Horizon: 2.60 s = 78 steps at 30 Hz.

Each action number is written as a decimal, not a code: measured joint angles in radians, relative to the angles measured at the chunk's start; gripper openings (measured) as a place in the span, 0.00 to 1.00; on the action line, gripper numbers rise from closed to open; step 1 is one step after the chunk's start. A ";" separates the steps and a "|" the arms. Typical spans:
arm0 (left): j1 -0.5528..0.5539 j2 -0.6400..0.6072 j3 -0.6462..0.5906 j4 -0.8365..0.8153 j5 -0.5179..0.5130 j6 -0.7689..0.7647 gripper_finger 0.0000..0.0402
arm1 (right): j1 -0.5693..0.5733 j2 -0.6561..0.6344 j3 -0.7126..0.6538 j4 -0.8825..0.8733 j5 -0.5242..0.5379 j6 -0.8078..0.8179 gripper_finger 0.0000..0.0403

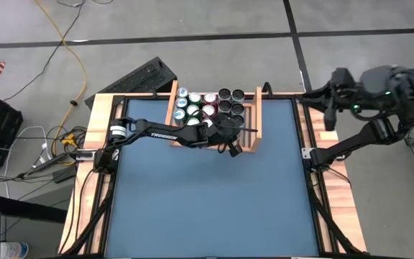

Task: Place canned beverage on shelf
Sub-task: Put the light blue soda can on the shelf, then return to Home Position

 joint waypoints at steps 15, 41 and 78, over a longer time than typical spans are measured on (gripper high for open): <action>-0.036 -0.126 -0.001 -0.083 0.253 -0.091 0.00 | 0.002 -0.037 -0.284 0.097 0.140 -0.003 0.22; -0.122 -1.120 -0.044 -0.485 0.421 -0.036 0.00 | 0.254 -0.276 -0.331 0.194 -0.078 0.050 0.22; -0.104 -2.092 -1.535 0.492 0.541 -0.383 0.00 | 0.220 -1.172 -1.580 1.051 0.072 0.007 0.22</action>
